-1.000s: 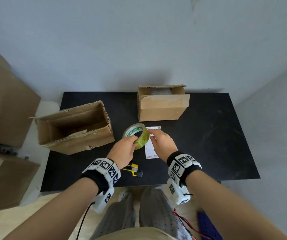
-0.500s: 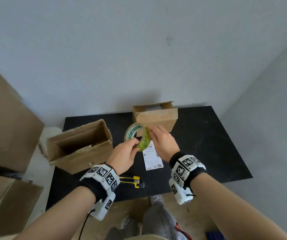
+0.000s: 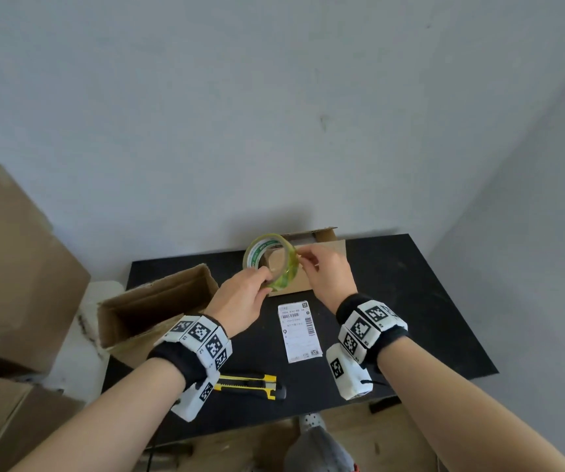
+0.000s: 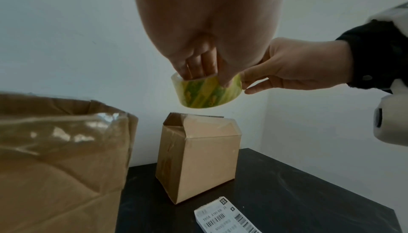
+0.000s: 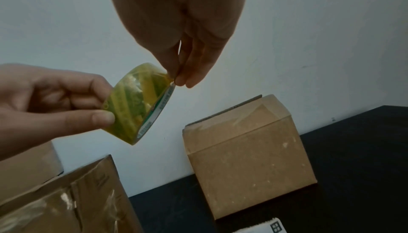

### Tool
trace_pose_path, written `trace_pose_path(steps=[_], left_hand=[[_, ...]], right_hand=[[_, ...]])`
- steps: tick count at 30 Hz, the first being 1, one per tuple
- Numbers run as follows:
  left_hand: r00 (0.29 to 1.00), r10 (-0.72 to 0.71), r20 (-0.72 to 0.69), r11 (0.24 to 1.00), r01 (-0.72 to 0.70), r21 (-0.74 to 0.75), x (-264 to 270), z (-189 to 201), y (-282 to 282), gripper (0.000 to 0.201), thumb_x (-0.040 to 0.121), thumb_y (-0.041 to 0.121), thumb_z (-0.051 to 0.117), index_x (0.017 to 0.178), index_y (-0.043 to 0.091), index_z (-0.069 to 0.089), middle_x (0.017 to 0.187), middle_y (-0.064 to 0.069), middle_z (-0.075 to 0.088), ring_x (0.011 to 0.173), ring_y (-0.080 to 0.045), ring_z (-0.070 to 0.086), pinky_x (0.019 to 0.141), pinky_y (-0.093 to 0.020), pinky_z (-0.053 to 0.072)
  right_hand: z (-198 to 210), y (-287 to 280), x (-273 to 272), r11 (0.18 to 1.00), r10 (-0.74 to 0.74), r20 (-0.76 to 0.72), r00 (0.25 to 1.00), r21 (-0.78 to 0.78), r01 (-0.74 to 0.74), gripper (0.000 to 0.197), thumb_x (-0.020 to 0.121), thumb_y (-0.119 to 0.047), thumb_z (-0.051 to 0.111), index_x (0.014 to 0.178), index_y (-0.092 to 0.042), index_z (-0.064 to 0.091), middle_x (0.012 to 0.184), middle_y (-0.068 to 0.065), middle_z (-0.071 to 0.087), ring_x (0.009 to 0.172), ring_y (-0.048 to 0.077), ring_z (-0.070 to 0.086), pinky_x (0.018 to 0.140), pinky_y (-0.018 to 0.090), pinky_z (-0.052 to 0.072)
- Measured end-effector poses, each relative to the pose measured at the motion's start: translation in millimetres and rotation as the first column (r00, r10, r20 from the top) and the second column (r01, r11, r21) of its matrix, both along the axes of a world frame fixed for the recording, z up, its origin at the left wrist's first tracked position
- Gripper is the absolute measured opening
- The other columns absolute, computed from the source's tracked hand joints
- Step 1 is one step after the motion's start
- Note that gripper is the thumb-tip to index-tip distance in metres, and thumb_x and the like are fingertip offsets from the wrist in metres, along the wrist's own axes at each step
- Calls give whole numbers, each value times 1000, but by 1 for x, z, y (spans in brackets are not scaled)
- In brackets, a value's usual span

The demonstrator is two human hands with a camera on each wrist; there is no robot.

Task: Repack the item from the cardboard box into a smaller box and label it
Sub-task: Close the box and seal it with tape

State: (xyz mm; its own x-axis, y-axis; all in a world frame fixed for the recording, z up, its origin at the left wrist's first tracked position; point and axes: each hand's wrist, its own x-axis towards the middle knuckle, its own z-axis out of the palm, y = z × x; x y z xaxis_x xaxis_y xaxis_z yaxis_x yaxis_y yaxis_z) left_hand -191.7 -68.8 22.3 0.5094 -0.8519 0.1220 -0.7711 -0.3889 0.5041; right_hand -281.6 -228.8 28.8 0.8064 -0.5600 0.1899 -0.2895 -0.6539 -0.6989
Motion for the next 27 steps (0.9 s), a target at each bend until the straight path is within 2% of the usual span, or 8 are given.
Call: trace_pose_path(steps=[6, 8, 12, 16, 19, 22, 24, 27], left_hand=[[1000, 0, 0, 1000, 0, -3, 15, 5, -11, 12, 93, 21, 53, 104, 17, 57, 99, 1, 63, 88, -14, 59, 80, -37, 51], [1000, 5, -7, 1000, -5, 13, 19, 6, -16, 14, 93, 21, 53, 105, 17, 57, 99, 1, 63, 87, -13, 59, 80, -35, 51], [999, 31, -32, 998, -29, 57, 28, 7, -27, 15, 93, 21, 53, 108, 16, 56, 96, 0, 66, 82, -14, 62, 78, -34, 52], [998, 33, -51, 997, -29, 74, 39, 5, -40, 12, 93, 21, 54, 104, 16, 56, 93, -1, 66, 81, -17, 62, 74, -32, 50], [999, 10, -50, 999, -7, 54, 45, 6, -52, 9, 92, 18, 54, 101, 17, 57, 93, 1, 65, 83, -17, 59, 72, -29, 45], [999, -8, -42, 999, 9, 39, 50, 9, -66, 11, 92, 18, 54, 101, 19, 59, 93, 2, 64, 83, -16, 57, 73, -32, 46], [999, 8, -31, 999, -7, 31, 54, 10, -75, 12, 92, 17, 53, 102, 18, 60, 93, 2, 64, 80, -15, 55, 69, -31, 42], [1000, 24, -21, 999, -23, 27, 57, 10, -85, 15, 92, 16, 52, 105, 16, 60, 92, 1, 64, 76, -12, 52, 66, -25, 35]], right_hand=[[0, -11, 11, 994, 92, 56, 994, -69, -88, 32, 92, -11, 50, 120, -20, 61, 104, 3, 62, 90, 21, 61, 78, 40, 51], [-3, -17, 15, 993, 101, 88, 991, -74, -94, 30, 92, -11, 52, 118, -19, 63, 109, 2, 60, 92, 20, 61, 78, 40, 53], [-8, -32, 30, 990, 134, 144, 980, -55, -127, 21, 90, -8, 56, 107, -11, 67, 101, 3, 60, 87, 15, 60, 76, 37, 53], [-5, -50, 44, 987, 155, 120, 981, 33, -160, 12, 90, -6, 56, 97, -9, 65, 97, 3, 60, 85, 11, 56, 81, 33, 51], [-5, -65, 51, 987, 159, 38, 987, 27, -160, 8, 93, -13, 52, 96, -13, 59, 94, 0, 61, 85, 17, 59, 79, 38, 50], [-8, -78, 56, 989, 144, -41, 989, -7, -144, 8, 96, -17, 46, 97, -13, 53, 92, 0, 57, 81, 22, 57, 74, 38, 48], [-15, -90, 57, 994, 107, -86, 991, -11, -108, 13, 97, -17, 42, 105, -11, 51, 100, 3, 58, 89, 24, 57, 79, 38, 47], [-31, -114, 51, 987, 121, -262, 957, -69, -144, 34, 93, -8, 42, 128, -10, 47, 129, 8, 54, 117, 27, 51, 101, 37, 39]])
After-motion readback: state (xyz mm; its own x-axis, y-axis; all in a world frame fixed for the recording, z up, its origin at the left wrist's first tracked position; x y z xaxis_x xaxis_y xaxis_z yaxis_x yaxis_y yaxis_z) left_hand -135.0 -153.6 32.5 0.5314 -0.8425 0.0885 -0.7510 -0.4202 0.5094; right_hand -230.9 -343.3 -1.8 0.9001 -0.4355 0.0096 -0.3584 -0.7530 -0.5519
